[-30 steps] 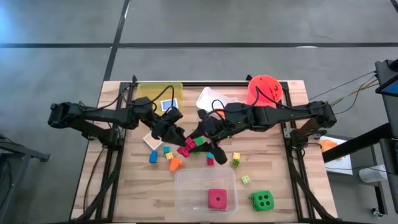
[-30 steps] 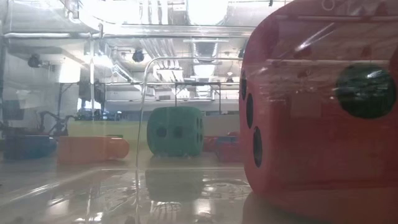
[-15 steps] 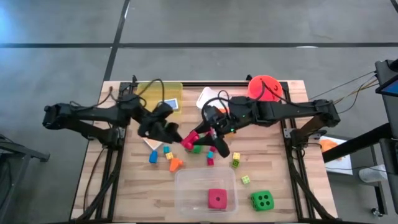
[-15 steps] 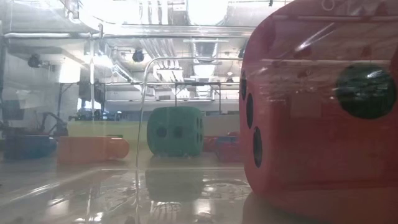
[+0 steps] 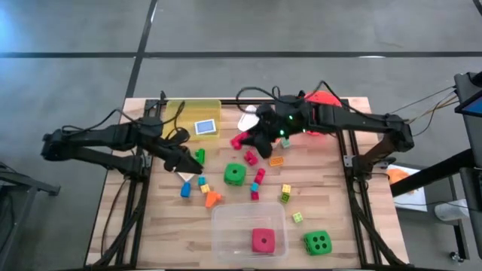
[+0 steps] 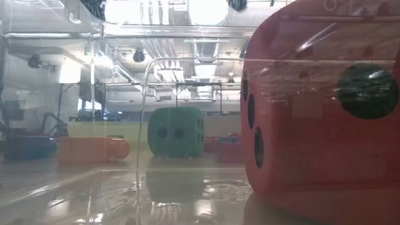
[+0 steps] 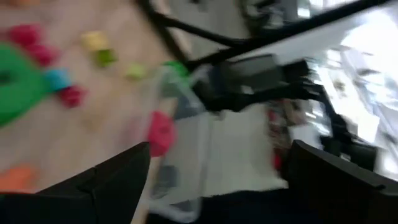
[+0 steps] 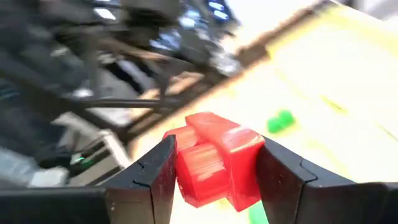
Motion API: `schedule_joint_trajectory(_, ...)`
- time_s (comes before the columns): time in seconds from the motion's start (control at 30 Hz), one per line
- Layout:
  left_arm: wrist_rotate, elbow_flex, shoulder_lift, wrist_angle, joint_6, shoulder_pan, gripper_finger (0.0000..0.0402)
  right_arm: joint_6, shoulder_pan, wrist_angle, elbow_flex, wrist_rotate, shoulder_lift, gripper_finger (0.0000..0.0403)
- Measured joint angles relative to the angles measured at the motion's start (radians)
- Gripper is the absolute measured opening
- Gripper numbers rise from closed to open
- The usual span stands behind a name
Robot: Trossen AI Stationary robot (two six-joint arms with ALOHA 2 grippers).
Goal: Pick & Place Toys
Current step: Put the red game piece into the white bin
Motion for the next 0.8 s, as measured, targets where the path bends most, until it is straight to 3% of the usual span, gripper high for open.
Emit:
schedule_joint_trajectory(0.13, -0.101, 0.000, -0.029, -0.134, 0.002, 0.000, 0.0370, 0.048, -0.084, -0.164, 0.000, 0.045, 0.025, 0.0167)
schedule_joint_trajectory(0.27, -0.133, 0.000, -0.042, -0.199, 0.002, 0.000, 0.0370, 0.064, -0.161, -0.270, -0.002, 0.093, 0.050, 0.0167)
schedule_joint_trajectory(0.57, -0.149, 0.000, -0.040, -0.186, -0.017, -0.037, 0.0370, 0.112, -0.297, -0.407, -0.012, 0.087, 0.173, 0.0167)
schedule_joint_trajectory(0.8, -0.310, 0.000, -0.038, -0.143, -0.037, -0.169, 0.0370, 0.093, -0.303, -0.421, -0.013, 0.069, 0.284, 0.0167)
